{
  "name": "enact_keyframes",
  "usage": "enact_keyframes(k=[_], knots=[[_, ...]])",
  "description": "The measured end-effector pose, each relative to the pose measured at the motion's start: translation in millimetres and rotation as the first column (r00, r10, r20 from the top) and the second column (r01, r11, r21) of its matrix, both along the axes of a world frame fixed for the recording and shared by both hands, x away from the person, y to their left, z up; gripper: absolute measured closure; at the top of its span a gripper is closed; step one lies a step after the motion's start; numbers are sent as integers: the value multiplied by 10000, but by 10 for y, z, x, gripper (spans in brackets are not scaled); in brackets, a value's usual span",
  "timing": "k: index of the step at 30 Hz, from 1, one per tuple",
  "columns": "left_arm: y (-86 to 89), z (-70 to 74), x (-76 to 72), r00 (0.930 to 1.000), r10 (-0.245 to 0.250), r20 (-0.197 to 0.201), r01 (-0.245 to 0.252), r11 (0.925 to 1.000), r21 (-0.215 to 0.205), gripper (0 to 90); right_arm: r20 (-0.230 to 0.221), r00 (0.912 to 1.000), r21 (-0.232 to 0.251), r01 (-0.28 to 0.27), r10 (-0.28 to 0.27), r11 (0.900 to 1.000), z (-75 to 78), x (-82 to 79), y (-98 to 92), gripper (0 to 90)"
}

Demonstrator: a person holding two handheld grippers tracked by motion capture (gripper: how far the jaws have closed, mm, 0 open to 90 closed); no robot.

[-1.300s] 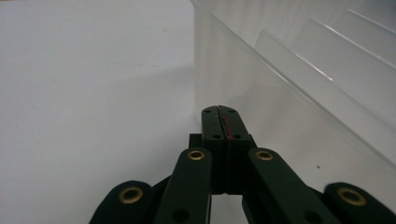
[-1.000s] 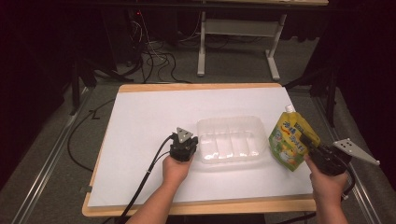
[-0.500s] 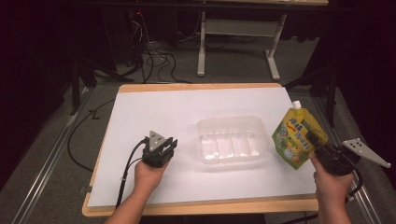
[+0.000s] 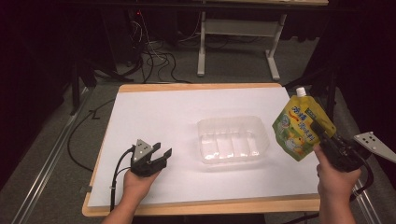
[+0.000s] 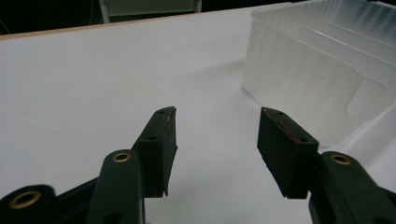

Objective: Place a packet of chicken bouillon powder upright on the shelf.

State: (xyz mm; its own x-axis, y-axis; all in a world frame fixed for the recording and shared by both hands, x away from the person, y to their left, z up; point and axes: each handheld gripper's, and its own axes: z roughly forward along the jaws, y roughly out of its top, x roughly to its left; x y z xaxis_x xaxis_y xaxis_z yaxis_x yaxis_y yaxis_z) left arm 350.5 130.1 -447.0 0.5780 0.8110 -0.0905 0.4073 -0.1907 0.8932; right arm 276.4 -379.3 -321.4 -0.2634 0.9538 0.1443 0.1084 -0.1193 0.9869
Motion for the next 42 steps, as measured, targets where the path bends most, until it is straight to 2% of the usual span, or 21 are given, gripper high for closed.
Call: enact_keyframes(k=[1,6,12,14,15,16,17,18,20,23,25,26,27,29,30,34,37,38,39,41,42], knots=[[-25,-11,-7,10000,-51,-18,51,10000,27,453,126,9998,28,-176,176,9998,72,10,56,900],[-130,-27,-66,9990,-440,99,440,9990,11,442,269,9976,227,-646,640,9976,158,71,240,900],[-226,-34,-112,9960,-857,239,857,9963,-16,430,148,9945,275,-1044,1041,9942,127,186,456,900],[-314,-35,-128,9950,-937,337,935,9956,93,425,83,9930,251,-1179,1177,9927,103,241,550,900],[-431,-31,-141,9942,-1041,275,1043,9945,-41,417,47,9917,297,-1289,1288,9912,82,290,638,900],[-431,-31,-141,9942,-1041,275,1043,9945,-41,417,47,9917,297,-1289,1288,9912,82,290,638,900],[-577,-25,-164,9919,-1233,314,1235,9923,-59,416,48,9905,335,-1372,1371,9900,62,332,729,900],[-577,-25,-164,9919,-1233,314,1235,9923,-59,417,26,9898,329,-1423,1423,9893,53,354,778,900],[-702,-16,-180,9894,-1372,485,1373,9905,4,423,6,9893,235,-1457,1458,9890,42,376,826,900],[-853,-36,-163,9894,-1368,484,1373,9905,-60,503,-123,9879,185,-1546,1549,9878,10,447,965,900],[-908,-52,-138,9884,-1489,285,1495,9886,-191,671,-205,9864,211,-1624,1628,9865,-10,514,1084,900],[-929,-52,-132,9886,-1485,261,1491,9886,-221,671,-205,9864,211,-1624,1628,9865,-10,514,1084,900],[-955,-55,-129,9893,-1403,401,1411,9898,-195,735,-177,9858,156,-1667,1669,9859,-15,549,1160,900],[-986,-55,-116,9921,-1169,452,1175,9930,-108,759,-169,9854,203,-1689,1692,9854,-18,564,1193,900],[-988,-53,-107,9937,-1039,417,1045,9944,-123,808,-152,9854,216,-1693,1697,9853,-25,596,1252,900],[-994,-44,-86,9964,-742,404,746,9972,-82,846,-251,9873,261,-1562,1568,9874,-59,655,1360,900],[-993,-44,-65,9970,-669,384,674,9977,-122,838,-357,9894,337,-1398,1410,9896,-100,705,1435,900],[-990,-40,-65,9970,-709,323,715,9973,-176,792,-420,9896,421,-1359,1376,9898,-115,725,1448,900],[-981,-32,-69,9957,-902,211,907,9956,-241,792,-420,9896,421,-1359,1376,9898,-115,725,1448,900],[-922,8,-136,9879,-1514,327,1513,9885,30,693,-587,9902,614,-1231,1267,9905,-150,766,1489,900],[-922,8,-136,9879,-1514,327,1513,9885,30,660,-587,9902,614,-1231,1267,9905,-150,766,1489,900]])
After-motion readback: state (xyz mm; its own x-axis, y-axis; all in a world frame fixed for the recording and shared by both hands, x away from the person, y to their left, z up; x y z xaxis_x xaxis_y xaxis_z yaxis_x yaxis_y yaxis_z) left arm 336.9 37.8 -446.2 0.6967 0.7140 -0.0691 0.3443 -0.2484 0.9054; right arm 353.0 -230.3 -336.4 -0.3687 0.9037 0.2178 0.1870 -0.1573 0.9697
